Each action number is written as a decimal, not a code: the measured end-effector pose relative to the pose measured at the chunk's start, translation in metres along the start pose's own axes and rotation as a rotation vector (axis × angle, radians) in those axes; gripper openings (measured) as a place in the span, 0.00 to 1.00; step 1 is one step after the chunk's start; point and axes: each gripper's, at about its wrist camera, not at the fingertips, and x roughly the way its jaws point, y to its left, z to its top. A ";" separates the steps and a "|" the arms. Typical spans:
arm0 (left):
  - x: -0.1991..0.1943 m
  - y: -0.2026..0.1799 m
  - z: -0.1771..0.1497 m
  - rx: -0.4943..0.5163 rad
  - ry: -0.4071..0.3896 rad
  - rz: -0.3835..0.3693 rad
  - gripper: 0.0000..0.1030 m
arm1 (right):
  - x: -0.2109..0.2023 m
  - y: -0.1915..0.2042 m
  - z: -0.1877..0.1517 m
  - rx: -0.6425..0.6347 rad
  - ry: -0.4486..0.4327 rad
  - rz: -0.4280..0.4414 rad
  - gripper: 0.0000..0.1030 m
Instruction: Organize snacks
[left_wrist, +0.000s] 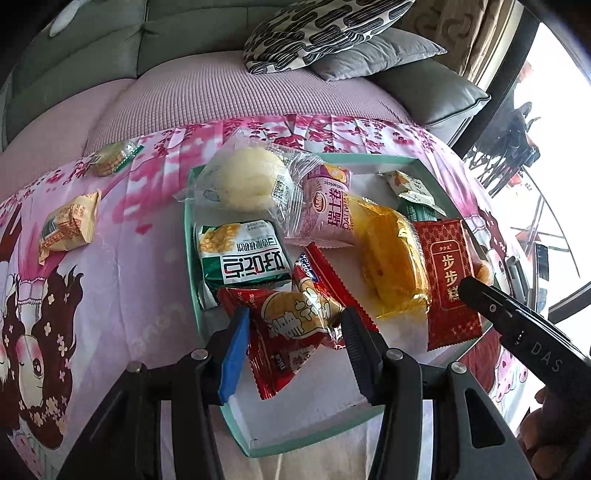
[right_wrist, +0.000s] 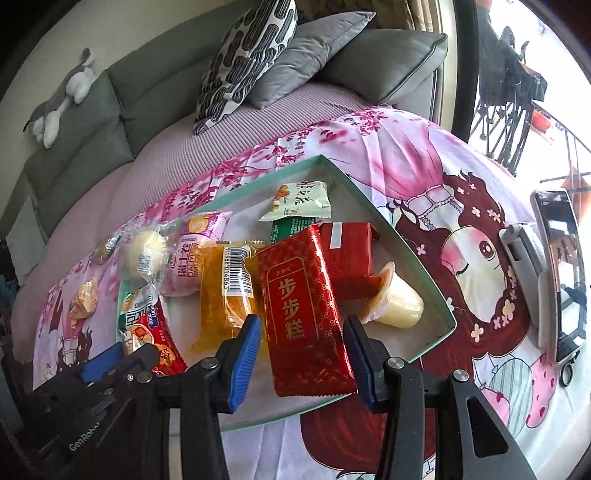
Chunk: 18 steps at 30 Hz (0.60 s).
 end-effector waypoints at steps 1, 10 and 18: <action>-0.001 0.001 0.000 -0.005 0.001 0.001 0.50 | -0.002 0.000 0.000 0.002 -0.005 0.002 0.48; -0.017 0.010 0.006 -0.033 -0.032 0.021 0.53 | -0.013 0.002 0.002 0.000 -0.037 0.010 0.48; -0.022 0.024 0.006 -0.088 -0.043 0.073 0.80 | -0.008 0.005 0.001 -0.018 -0.021 -0.001 0.63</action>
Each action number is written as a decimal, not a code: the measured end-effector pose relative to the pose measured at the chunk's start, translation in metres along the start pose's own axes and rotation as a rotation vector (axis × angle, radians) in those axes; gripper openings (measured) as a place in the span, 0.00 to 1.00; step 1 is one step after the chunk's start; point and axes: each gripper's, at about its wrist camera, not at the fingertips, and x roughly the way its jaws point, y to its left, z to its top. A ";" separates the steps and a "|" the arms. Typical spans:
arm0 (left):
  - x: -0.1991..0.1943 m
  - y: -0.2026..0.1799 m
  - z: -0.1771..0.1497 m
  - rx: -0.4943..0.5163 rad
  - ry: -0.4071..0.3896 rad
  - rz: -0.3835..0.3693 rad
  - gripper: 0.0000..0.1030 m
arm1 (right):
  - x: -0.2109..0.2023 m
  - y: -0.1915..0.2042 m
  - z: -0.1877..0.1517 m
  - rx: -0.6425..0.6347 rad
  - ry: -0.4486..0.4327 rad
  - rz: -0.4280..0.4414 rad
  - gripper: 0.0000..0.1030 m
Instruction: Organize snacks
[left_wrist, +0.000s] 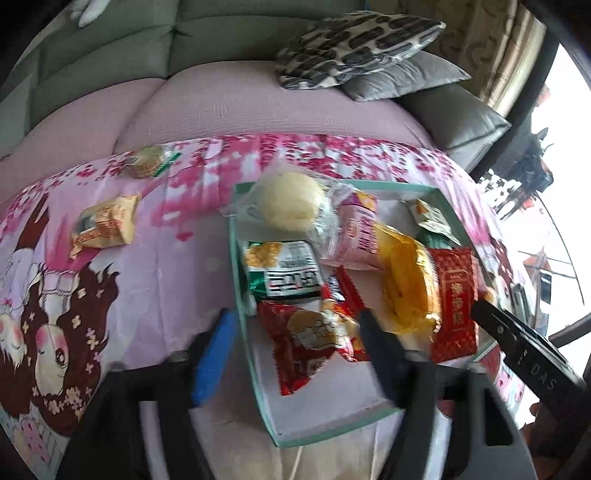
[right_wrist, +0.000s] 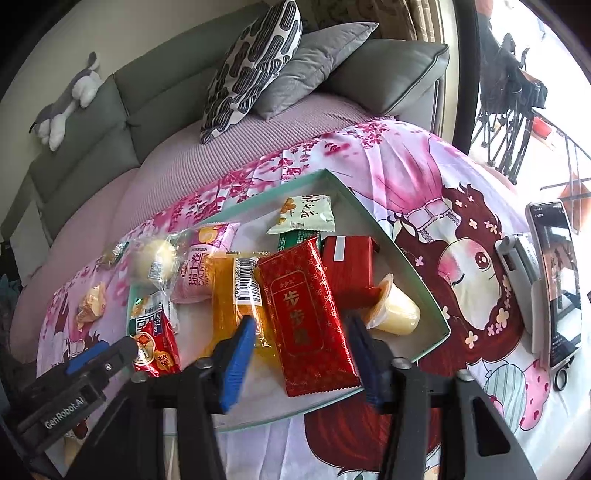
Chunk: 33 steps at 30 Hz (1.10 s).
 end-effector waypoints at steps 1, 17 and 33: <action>0.000 0.002 0.000 -0.010 -0.002 0.018 0.82 | 0.001 0.001 0.000 -0.004 0.004 -0.004 0.65; 0.007 0.031 -0.004 -0.120 -0.004 0.152 0.94 | 0.008 0.008 -0.002 -0.059 0.005 -0.014 0.94; 0.000 0.064 0.001 -0.200 0.002 0.206 0.94 | -0.006 0.047 0.003 -0.111 -0.056 0.049 1.00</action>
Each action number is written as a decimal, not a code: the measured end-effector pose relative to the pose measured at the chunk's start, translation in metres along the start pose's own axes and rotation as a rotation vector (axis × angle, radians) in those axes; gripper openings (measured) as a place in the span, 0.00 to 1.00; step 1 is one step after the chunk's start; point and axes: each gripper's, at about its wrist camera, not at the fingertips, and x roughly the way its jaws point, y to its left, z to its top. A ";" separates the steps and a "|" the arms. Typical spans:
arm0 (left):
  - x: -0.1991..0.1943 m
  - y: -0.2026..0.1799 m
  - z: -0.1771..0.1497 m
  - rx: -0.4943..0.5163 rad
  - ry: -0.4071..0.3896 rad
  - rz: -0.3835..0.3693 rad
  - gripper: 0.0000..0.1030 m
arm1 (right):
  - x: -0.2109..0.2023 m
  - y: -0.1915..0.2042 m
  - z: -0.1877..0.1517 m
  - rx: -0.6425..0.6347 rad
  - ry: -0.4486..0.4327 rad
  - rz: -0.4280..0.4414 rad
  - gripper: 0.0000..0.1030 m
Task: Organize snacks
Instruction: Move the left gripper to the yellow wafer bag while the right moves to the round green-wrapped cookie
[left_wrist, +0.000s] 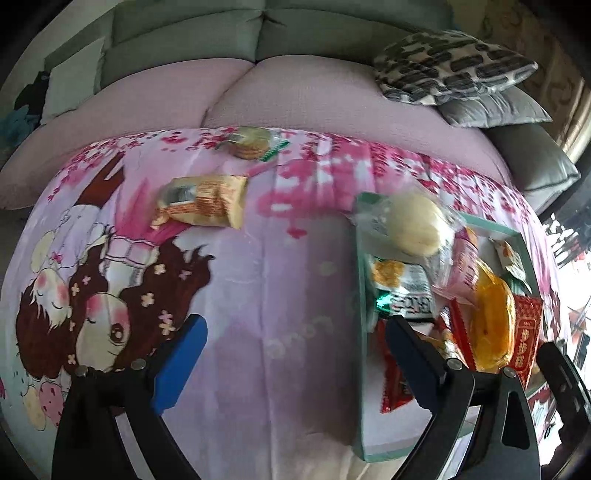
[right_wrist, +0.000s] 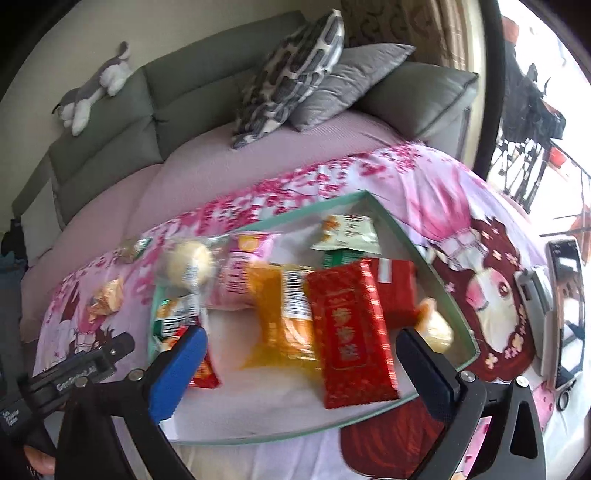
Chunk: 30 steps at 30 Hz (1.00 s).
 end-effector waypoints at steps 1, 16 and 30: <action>0.000 0.003 0.001 -0.007 -0.002 0.004 0.94 | 0.002 0.006 0.000 -0.010 0.004 0.006 1.00; -0.004 0.087 0.028 -0.137 -0.021 0.079 0.94 | 0.031 0.088 -0.018 -0.141 0.077 0.107 1.00; 0.044 0.127 0.076 -0.243 0.050 -0.025 0.94 | 0.051 0.141 0.006 -0.188 0.063 0.155 1.00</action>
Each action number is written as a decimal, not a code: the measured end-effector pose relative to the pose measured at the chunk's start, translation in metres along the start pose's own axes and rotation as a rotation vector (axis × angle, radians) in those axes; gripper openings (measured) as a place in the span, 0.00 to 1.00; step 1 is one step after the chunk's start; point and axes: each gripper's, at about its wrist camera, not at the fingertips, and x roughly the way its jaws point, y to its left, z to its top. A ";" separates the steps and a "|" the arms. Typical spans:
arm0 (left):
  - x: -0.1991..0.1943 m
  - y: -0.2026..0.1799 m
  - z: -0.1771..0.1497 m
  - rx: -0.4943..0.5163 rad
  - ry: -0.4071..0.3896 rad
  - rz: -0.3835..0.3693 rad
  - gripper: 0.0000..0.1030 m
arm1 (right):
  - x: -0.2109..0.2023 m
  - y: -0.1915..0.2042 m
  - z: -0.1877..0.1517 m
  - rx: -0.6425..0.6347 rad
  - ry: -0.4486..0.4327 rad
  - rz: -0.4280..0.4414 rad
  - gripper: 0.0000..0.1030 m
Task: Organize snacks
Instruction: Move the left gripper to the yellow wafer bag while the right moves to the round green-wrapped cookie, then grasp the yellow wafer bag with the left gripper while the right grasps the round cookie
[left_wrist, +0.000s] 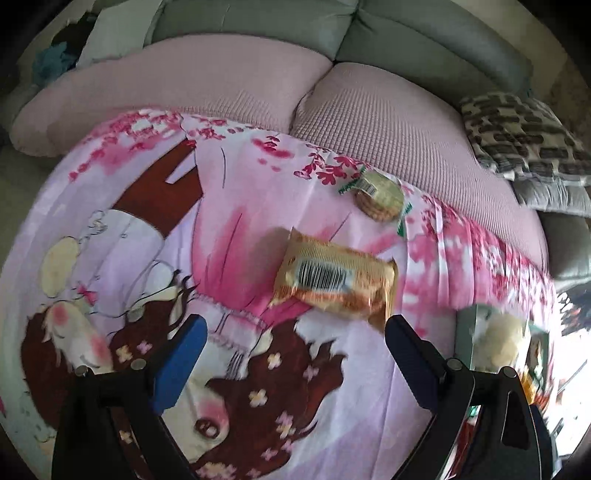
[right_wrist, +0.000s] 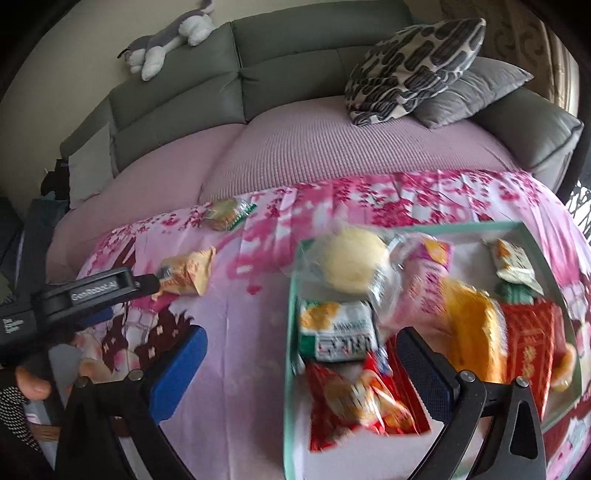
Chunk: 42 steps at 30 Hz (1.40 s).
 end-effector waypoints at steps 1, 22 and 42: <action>0.003 0.001 0.004 -0.019 0.004 -0.015 0.94 | 0.003 0.001 0.003 0.000 -0.001 -0.005 1.00; 0.033 -0.011 0.016 0.007 0.045 0.103 0.94 | 0.018 0.002 0.008 -0.001 0.012 0.003 1.00; 0.045 -0.002 0.023 -0.021 0.042 -0.161 0.36 | 0.047 0.039 0.072 -0.119 -0.007 0.085 0.96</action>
